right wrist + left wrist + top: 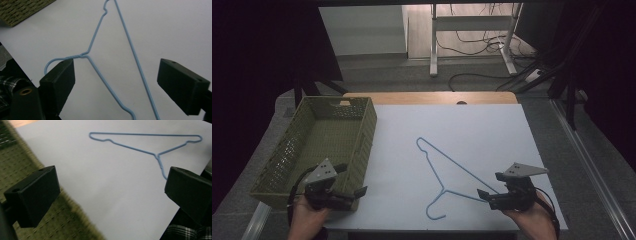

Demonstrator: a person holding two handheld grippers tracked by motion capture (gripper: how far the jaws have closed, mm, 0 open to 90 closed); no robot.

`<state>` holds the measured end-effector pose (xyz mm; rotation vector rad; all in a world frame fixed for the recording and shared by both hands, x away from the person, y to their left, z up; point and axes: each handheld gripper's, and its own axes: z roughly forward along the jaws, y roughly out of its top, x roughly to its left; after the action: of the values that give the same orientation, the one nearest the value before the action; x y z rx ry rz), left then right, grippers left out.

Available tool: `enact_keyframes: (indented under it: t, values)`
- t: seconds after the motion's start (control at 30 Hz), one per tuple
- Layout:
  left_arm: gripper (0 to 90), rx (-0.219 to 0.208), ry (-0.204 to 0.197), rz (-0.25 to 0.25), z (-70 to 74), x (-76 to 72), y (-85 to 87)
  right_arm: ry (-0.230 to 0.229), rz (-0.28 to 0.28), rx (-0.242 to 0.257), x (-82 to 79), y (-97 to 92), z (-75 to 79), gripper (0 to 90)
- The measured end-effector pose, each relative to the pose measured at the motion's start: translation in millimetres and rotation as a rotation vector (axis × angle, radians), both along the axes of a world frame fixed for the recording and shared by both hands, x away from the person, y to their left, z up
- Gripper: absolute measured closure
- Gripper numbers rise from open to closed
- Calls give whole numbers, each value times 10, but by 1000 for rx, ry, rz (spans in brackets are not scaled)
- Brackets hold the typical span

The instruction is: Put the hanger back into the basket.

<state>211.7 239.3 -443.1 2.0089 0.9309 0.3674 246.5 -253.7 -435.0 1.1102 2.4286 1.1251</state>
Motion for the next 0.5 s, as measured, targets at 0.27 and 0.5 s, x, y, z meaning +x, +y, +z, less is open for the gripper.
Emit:
enact_keyframes:
  t: [0.27, 0.5]
  values:
    - [2, -3, -3, -61, -11, 44, -253, 14, 70, -15, -8, 176, -58, 286]
    - [2, -10, 0, -117, -41, 62, -458, 32, 109, -27, -11, 306, -128, 362]
